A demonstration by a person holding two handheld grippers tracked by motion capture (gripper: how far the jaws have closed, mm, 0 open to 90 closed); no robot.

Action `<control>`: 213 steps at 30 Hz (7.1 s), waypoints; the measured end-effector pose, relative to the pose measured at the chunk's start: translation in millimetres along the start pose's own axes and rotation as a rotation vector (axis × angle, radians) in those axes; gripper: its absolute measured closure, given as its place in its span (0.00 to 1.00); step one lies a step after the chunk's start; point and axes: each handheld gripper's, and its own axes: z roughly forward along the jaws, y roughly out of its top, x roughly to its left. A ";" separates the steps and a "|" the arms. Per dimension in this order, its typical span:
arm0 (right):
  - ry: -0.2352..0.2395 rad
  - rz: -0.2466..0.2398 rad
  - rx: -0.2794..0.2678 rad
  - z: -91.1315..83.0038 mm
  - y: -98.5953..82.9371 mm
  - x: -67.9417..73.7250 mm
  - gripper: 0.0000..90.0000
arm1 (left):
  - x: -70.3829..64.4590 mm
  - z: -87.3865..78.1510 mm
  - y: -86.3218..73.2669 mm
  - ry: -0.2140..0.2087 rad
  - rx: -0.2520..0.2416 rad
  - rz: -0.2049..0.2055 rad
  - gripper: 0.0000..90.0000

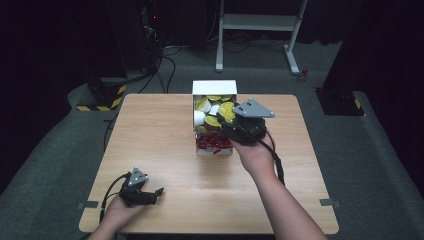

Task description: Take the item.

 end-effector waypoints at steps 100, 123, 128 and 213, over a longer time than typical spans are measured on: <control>-0.235 0.179 0.349 44.4 -169.9 -98.1 0.45 | 1.1 -0.5 0.0 -0.008 0.000 0.011 0.16; -0.289 0.240 0.461 68.4 -211.6 -117.8 0.45 | 0.5 -0.4 -0.3 -0.012 -0.002 0.006 0.16; -0.289 0.236 0.463 69.7 -212.4 -119.4 0.45 | 0.5 -0.3 -0.3 -0.011 -0.002 0.006 0.16; -0.001 0.169 0.446 5.5 -243.7 3.1 0.10 | 2.3 1.5 -0.4 0.028 0.007 -0.027 0.08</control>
